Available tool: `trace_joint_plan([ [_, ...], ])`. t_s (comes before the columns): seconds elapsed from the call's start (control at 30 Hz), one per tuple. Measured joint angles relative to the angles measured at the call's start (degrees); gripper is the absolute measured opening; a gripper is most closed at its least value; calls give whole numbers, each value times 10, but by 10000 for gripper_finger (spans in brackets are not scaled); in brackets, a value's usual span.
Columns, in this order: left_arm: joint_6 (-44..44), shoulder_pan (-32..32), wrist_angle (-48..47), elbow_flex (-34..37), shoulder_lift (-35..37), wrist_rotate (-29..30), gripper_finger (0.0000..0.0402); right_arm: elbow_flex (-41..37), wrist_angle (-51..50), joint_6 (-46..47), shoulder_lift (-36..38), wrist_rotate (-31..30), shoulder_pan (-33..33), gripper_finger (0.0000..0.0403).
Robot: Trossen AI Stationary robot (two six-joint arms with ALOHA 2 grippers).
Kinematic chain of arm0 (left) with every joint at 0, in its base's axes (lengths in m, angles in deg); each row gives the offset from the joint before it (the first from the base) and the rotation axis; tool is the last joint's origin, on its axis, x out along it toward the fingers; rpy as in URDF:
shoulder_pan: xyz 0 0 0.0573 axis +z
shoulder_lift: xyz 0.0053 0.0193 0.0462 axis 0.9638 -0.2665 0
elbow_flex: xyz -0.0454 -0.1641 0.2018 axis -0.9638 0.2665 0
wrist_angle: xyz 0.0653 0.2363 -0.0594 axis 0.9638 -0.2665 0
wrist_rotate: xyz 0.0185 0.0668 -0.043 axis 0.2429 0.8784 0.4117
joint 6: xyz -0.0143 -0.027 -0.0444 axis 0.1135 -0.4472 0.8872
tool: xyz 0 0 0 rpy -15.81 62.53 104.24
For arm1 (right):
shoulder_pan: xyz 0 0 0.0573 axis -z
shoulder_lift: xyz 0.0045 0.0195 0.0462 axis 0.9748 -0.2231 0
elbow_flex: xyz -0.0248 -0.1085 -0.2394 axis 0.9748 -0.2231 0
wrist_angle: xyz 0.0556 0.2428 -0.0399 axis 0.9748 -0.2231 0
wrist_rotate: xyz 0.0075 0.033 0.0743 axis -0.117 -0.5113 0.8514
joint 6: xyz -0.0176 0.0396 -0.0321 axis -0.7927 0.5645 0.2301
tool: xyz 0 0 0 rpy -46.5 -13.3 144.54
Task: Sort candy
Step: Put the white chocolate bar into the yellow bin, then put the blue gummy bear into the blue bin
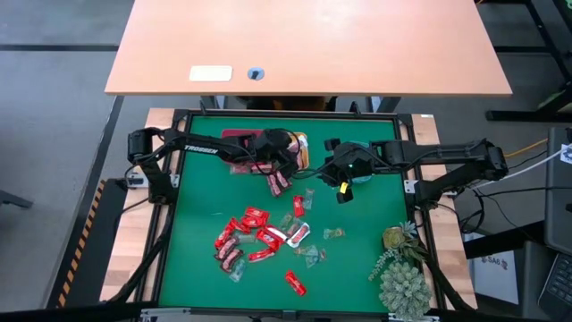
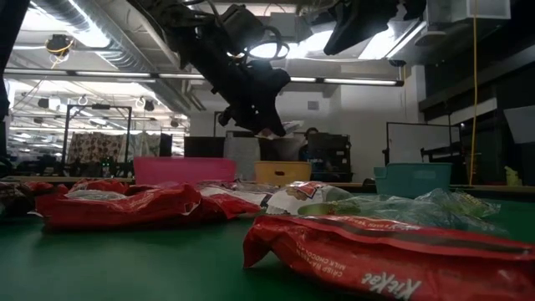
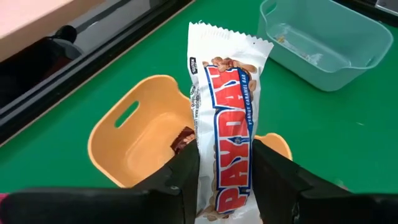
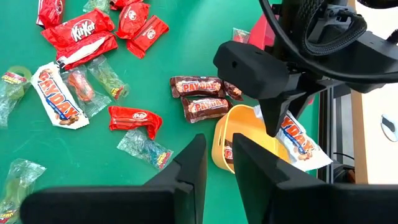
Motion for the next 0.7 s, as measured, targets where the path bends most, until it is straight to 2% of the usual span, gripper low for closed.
trace_joint_plan([
  [0.27,0,1,0,0,0,1,194,0,0,0,0,0,0,78],
  [0.4,0,1,0,0,1,-3,216,0,0,0,0,0,0,78],
  [0.53,0,1,0,0,6,-37,220,0,0,0,-1,0,0,78],
  [0.7,0,0,-10,0,15,-114,213,0,-4,0,-12,15,0,80],
])
